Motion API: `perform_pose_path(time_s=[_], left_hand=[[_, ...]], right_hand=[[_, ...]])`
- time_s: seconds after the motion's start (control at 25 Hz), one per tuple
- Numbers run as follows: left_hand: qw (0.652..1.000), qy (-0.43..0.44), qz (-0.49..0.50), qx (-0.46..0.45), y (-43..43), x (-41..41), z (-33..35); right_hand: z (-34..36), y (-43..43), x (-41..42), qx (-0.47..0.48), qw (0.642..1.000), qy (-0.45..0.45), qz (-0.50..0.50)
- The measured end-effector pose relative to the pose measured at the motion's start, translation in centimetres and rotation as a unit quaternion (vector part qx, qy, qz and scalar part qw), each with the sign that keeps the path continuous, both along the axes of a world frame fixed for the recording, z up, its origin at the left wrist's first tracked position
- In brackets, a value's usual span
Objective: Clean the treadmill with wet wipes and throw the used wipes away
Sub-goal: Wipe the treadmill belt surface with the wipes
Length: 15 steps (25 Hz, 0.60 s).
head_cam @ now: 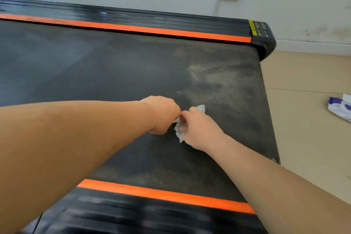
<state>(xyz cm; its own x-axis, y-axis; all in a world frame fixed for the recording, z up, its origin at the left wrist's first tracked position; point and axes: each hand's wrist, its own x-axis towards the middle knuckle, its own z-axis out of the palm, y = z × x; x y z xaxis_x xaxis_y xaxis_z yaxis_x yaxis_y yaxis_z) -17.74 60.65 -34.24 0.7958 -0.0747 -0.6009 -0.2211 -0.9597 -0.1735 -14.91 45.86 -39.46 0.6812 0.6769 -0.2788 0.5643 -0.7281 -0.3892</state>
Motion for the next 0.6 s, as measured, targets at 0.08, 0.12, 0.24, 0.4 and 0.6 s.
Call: perform_pose_path(time_s=[0.08, 0.12, 0.24, 0.4, 0.6], left_hand=[[0.999, -0.037, 0.013, 0.006, 2.0, 1.7, -0.5], [0.997, -0.063, 0.032, -0.006, 3.0, 2.4, -0.9], [0.973, -0.153, 0.135, -0.111, 5.5, 4.5, -2.6], [0.929, -0.236, 0.205, -0.197, 7.1, 6.8, -4.4], [0.893, -0.291, 0.262, -0.224, 9.4, 8.0, -6.1]], right_hand=[[-0.3, 1.8, 3.0, 0.003, 1.000, -0.022, -0.011], [-0.4, 2.1, 5.4, -0.011, 0.998, -0.037, -0.046], [-0.4, 1.3, 13.2, -0.036, 0.970, -0.036, -0.238], [-0.2, 4.6, 11.8, -0.060, 0.981, -0.097, -0.157], [-0.3, 5.2, 5.7, 0.091, 0.967, -0.082, 0.223]])
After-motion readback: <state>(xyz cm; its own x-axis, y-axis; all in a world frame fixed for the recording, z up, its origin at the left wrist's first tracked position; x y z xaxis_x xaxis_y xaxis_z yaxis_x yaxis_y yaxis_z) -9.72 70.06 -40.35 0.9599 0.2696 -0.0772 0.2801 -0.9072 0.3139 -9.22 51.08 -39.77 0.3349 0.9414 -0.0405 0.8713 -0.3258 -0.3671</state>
